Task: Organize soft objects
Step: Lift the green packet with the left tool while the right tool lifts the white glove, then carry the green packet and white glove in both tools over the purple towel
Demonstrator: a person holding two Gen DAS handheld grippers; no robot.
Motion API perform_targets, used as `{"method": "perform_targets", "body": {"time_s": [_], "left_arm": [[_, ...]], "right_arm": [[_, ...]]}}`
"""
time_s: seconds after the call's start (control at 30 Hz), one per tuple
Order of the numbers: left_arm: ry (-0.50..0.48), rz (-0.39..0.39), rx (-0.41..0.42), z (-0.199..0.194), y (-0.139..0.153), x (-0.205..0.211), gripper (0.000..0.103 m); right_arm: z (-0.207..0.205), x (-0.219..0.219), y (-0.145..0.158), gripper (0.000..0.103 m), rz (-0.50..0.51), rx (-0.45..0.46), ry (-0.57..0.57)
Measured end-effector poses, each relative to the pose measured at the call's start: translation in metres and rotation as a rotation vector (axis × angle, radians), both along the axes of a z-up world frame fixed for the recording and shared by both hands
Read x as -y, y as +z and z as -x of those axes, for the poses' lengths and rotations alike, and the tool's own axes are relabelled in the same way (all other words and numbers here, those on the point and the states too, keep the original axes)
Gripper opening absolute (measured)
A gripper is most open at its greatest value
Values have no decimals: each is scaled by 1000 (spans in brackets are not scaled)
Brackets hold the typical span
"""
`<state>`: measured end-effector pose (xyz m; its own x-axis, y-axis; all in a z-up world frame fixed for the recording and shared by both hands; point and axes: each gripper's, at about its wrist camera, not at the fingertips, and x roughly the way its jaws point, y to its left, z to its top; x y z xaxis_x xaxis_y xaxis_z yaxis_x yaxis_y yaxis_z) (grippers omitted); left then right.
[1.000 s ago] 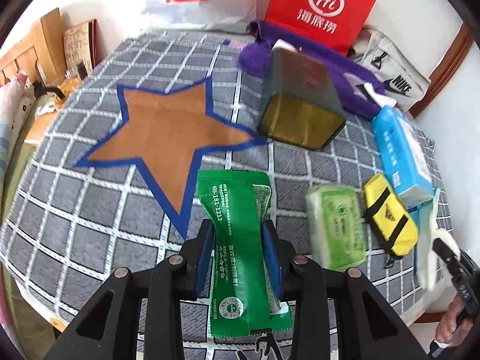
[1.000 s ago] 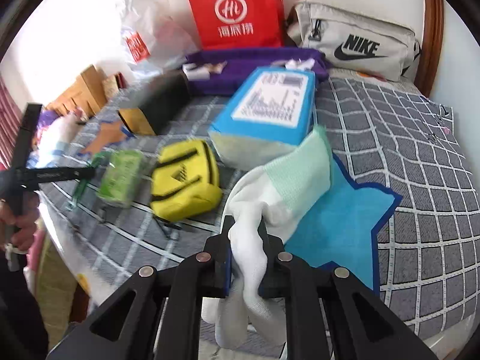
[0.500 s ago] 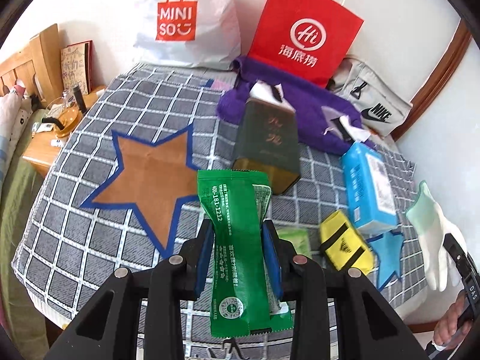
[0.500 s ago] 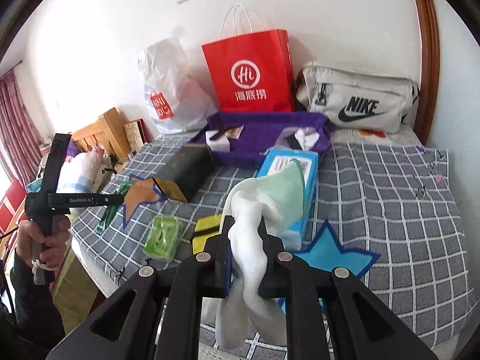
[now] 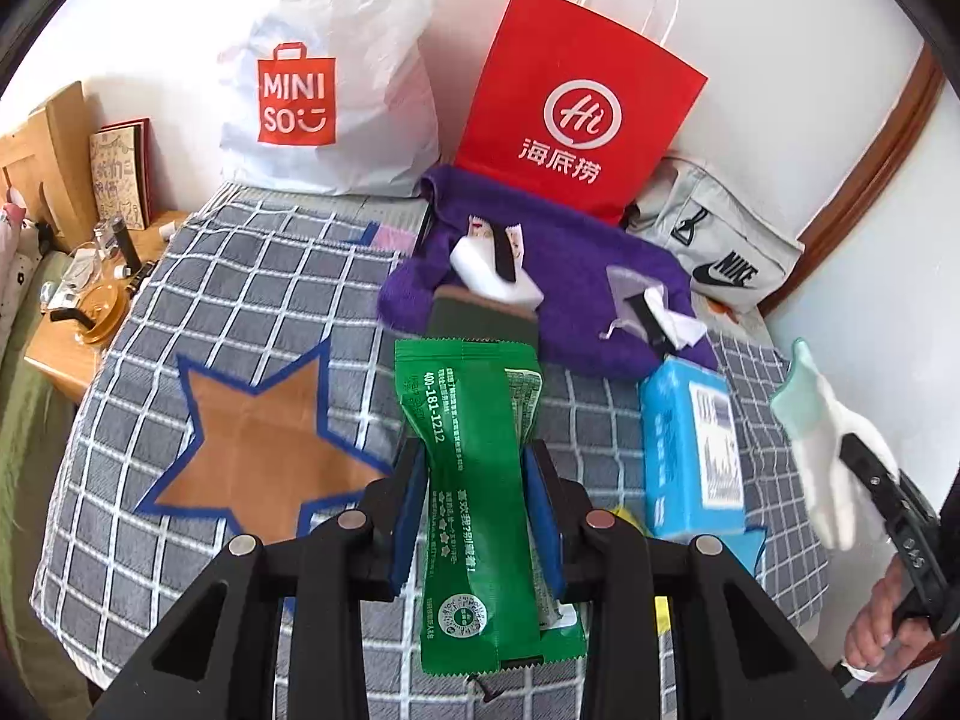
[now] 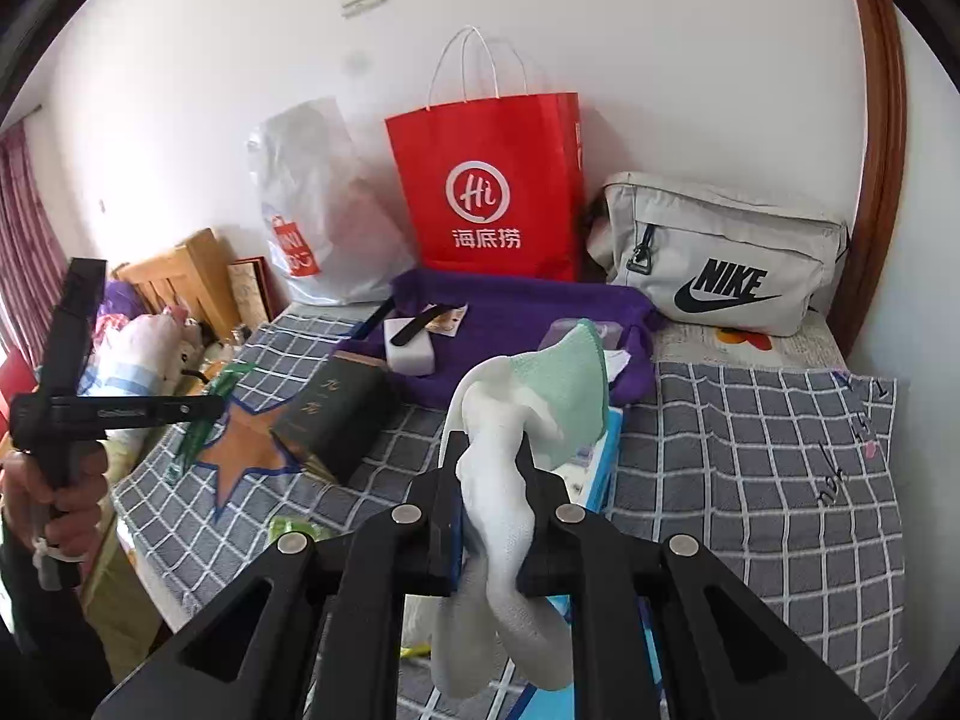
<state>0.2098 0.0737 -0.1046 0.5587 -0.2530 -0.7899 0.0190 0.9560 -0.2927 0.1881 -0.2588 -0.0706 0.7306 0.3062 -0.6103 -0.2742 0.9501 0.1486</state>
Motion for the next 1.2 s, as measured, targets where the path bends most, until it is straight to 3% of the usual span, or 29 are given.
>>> {"method": "perform_targets", "body": {"time_s": [0.17,0.33,0.6,0.73,1.2], "left_arm": [[-16,-19,2,-25,7,8,31],[-10,-10,10,-50,14,8,31],[-26,-8,27,-92,19,14,31],[-20,-4,12,-112,13,16,31],[-12,7,-26,-163,-2,17,31]], "right_arm": [[-43,-7,2,13,6,-15,11],[-79,-23,6,13,73,-14,6],[-129,-40,13,13,72,-5,28],[-149,-46,5,13,100,3,31],[-230,-32,-39,15,36,-79,43]]}}
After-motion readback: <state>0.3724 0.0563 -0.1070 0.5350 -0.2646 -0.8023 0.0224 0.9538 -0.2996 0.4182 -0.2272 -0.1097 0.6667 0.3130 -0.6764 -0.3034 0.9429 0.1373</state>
